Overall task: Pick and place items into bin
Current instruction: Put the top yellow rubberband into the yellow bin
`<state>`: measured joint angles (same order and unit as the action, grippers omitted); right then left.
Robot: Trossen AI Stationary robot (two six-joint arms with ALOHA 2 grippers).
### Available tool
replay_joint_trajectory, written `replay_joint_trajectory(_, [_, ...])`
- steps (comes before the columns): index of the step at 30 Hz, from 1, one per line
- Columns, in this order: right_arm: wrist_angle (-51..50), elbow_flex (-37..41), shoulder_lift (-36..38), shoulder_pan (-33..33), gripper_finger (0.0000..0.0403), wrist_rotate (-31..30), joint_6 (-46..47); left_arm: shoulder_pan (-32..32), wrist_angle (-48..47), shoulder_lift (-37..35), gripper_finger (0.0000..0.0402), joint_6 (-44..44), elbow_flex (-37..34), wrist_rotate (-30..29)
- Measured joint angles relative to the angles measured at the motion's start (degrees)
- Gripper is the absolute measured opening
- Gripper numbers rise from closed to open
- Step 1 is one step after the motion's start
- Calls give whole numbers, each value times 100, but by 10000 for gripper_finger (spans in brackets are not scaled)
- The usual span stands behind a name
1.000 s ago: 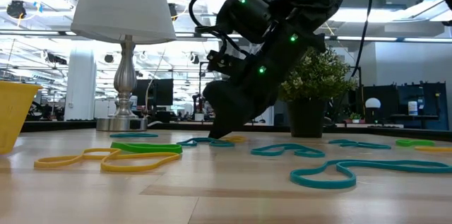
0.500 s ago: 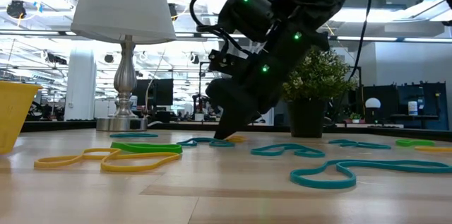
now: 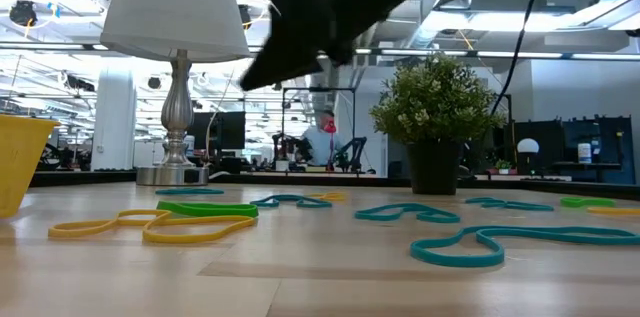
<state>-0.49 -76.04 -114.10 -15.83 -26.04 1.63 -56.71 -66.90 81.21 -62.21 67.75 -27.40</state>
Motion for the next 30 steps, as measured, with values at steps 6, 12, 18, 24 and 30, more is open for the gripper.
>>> replay_joint_trajectory(6, [-1899,1,-65,143,7,-500,683,0,0,0,114,-36,0,-21])
replay_joint_trajectory(12, [-2980,164,-67,630,75,-85,588,22,-2,0,114,54,0,-52])
replay_joint_trajectory(18, [-2908,154,-63,1098,157,941,-565,22,-4,0,114,50,0,-48])
replay_joint_trajectory(24, [-2764,154,-63,1147,204,1116,-982,22,-4,0,114,48,0,-48])
replay_joint_trajectory(30, [-2365,127,-265,1140,210,1669,-1293,22,-5,0,114,107,0,-49])
